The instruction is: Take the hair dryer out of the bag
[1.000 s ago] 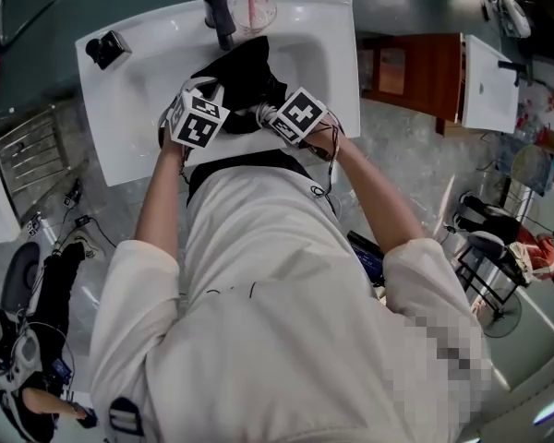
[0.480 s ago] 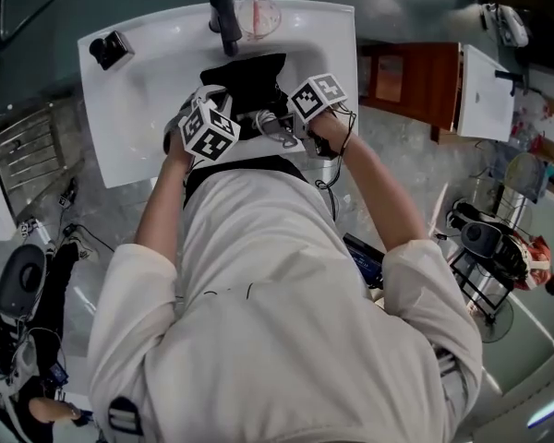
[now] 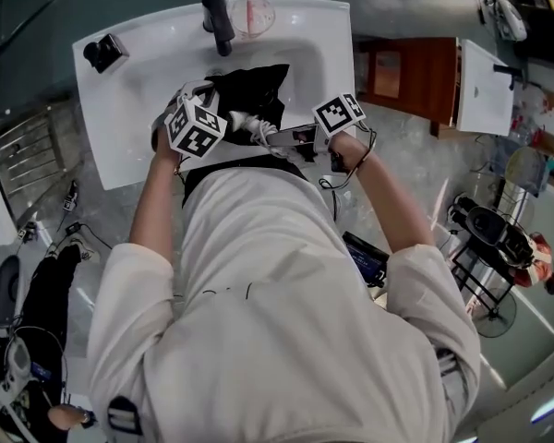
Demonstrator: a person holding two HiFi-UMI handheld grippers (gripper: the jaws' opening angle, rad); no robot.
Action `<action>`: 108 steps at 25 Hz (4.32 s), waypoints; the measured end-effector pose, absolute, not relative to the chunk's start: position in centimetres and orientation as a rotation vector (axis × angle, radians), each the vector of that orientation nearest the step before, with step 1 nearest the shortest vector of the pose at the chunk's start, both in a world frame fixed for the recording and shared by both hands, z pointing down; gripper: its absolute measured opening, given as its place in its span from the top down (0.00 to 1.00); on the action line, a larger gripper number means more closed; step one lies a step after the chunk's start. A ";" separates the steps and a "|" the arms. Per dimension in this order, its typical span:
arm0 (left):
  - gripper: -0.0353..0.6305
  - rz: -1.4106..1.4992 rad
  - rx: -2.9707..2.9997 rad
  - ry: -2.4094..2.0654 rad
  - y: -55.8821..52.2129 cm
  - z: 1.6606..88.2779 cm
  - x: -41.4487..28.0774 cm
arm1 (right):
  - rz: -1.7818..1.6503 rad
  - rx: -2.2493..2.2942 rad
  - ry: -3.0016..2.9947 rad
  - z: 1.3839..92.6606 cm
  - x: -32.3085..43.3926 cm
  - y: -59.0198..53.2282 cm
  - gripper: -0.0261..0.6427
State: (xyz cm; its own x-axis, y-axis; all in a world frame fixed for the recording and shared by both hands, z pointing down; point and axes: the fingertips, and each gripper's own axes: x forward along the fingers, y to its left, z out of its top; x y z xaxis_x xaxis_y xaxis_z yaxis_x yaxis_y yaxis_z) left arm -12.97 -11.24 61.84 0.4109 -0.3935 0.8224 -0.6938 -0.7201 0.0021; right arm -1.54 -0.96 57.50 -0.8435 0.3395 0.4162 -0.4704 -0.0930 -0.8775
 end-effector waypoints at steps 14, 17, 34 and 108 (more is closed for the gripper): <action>0.89 1.021 2.323 -0.852 -10.8 59.5 -14.7 | 2.222 0.089 -1.872 54.4 0.2 -2.2 0.69; 0.90 1.002 2.350 -0.791 -10.0 58.3 -14.6 | 2.171 0.111 -1.903 54.9 0.5 -2.1 0.69; 0.90 1.079 2.472 -0.854 -10.0 56.2 -13.1 | 2.379 0.234 -1.855 55.4 0.9 -3.0 0.69; 0.80 0.616 1.877 -0.963 -9.3 64.1 -18.8 | 2.074 -0.503 -2.122 45.6 -4.1 1.2 0.69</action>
State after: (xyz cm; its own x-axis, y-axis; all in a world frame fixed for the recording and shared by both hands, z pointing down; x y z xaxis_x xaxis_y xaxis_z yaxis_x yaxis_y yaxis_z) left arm -18.80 -9.34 64.11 0.5710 -0.3667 0.7345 -0.8206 -0.2820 0.4971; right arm -4.11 1.24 45.58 -0.9358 0.3251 -0.1364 0.1438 -0.0012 -0.9896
